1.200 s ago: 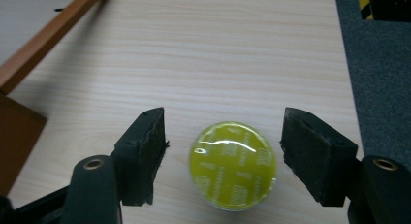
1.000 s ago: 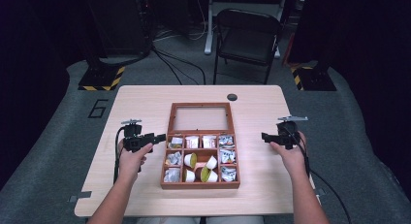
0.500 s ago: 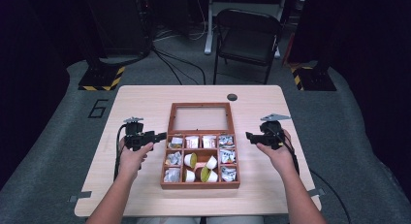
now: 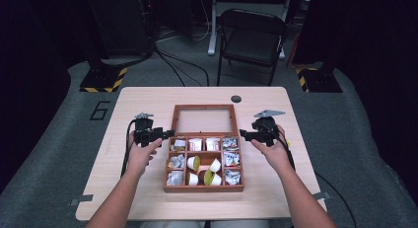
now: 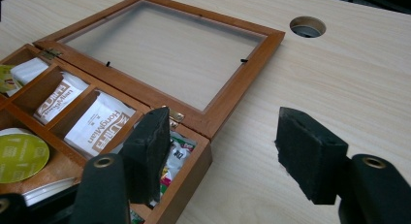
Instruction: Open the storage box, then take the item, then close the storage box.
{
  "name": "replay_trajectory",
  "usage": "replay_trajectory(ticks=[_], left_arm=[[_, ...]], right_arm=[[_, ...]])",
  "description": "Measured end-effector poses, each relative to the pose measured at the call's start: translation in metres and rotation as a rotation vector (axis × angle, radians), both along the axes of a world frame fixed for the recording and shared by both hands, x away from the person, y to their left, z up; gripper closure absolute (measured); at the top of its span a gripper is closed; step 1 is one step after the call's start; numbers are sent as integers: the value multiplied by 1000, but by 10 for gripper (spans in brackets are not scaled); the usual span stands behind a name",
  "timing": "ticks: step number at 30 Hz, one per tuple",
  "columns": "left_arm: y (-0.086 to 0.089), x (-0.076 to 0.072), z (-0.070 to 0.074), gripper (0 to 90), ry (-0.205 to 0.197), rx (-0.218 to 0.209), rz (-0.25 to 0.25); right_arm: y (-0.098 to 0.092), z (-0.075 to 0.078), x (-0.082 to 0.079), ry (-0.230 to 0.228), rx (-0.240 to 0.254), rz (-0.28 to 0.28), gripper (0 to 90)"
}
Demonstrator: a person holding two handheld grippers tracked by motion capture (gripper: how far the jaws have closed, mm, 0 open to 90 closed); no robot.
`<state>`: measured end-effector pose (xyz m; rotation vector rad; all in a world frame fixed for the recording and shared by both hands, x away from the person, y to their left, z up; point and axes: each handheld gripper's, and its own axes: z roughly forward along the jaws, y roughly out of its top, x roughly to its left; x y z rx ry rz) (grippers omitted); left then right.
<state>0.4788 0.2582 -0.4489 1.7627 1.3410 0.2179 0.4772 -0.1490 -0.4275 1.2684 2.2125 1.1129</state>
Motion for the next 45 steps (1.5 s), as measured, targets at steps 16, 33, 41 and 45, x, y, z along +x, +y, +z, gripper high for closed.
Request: replay_trajectory(ticks=[16, 33, 41, 45], left_arm=[[-3, 20, 2, 308, 20, 3, -2], [-5, 38, -12, 318, 74, -23, 15], [-6, 44, -24, 317, 111, -8, 27], [-7, 48, -29, 317, 129, -24, 32]], right_arm=[[14, 4, 26, 84, 2, 35, 369], [20, -6, 44, 113, 59, 27, 364], [20, -17, 52, 153, 66, -4, 357], [21, -24, 57, 175, 70, -7, 355]])
